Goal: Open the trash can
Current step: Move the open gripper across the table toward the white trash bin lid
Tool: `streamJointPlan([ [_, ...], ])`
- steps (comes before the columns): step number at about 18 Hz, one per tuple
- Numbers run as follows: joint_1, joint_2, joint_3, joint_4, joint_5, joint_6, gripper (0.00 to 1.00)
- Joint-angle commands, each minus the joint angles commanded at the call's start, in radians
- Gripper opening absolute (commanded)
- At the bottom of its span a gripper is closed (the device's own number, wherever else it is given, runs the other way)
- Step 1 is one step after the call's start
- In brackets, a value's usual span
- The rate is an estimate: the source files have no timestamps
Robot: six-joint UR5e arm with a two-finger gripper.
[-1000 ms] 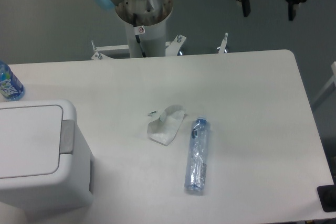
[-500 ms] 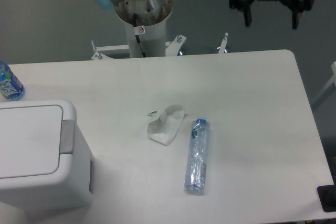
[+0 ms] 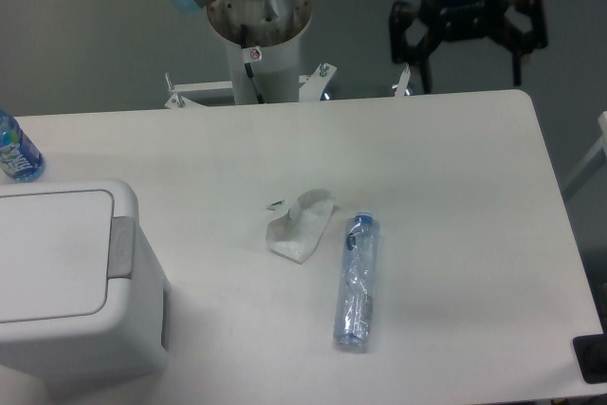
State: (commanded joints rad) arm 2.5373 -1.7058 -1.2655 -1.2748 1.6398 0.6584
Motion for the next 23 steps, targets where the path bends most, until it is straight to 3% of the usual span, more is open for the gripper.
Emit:
streamJointPlan([
  [7, -0.092, -0.025, -0.002, 0.026, -0.002, -0.277, 1.00],
  [11, -0.190, -0.078, -0.002, 0.127, -0.002, -0.498, 1.00],
  [13, -0.241, -0.101, -0.003, 0.147, -0.002, -0.580, 1.00],
  [19, -0.311, -0.126, -0.005, 0.202, -0.014, -0.724, 1.00],
  [23, -0.354, -0.140, -0.012, 0.209, -0.015, -0.744, 1.00],
])
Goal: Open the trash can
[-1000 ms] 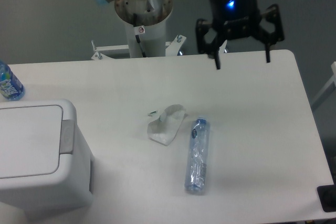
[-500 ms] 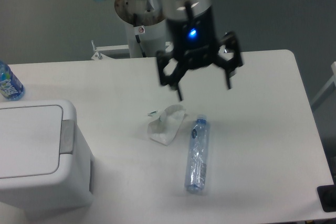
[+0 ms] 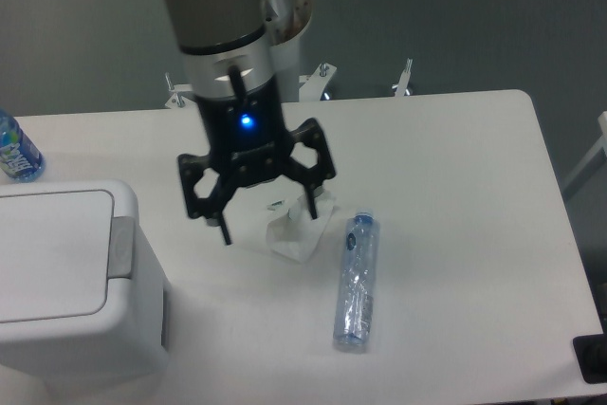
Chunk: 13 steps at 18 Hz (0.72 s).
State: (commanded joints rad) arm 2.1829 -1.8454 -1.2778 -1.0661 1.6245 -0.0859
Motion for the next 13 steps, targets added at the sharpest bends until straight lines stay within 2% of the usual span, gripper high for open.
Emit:
streamJointPlan([
  [4, -0.041, -0.015, -0.015, 0.000, 0.000, -0.021, 1.00],
  [13, -0.080, -0.011, -0.052, 0.000, -0.002, -0.031, 1.00],
])
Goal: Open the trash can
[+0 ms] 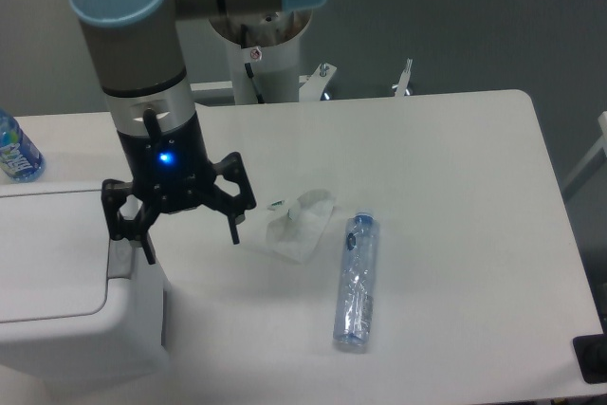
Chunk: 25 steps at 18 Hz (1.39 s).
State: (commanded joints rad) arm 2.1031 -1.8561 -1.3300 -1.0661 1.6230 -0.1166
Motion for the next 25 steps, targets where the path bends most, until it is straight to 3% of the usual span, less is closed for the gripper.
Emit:
streamJointPlan([
  [25, -0.035, 0.000, -0.026, -0.002, 0.000, -0.026, 1.00],
])
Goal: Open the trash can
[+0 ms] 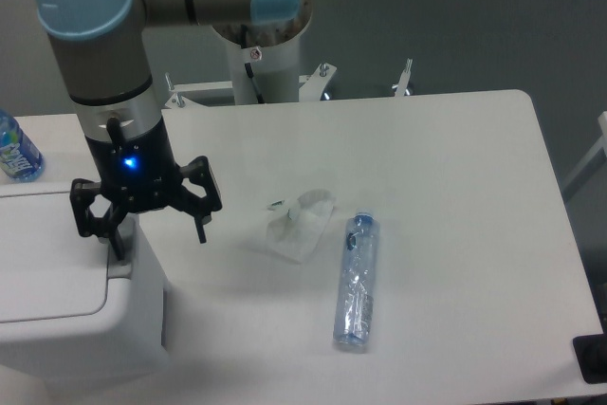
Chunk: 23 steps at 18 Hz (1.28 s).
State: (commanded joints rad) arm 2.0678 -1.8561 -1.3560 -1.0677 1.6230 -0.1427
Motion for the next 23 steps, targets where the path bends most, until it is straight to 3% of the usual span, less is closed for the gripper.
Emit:
streamJointPlan([
  [23, 0.032, -0.006, -0.002, 0.000, 0.011, 0.011, 1.00],
])
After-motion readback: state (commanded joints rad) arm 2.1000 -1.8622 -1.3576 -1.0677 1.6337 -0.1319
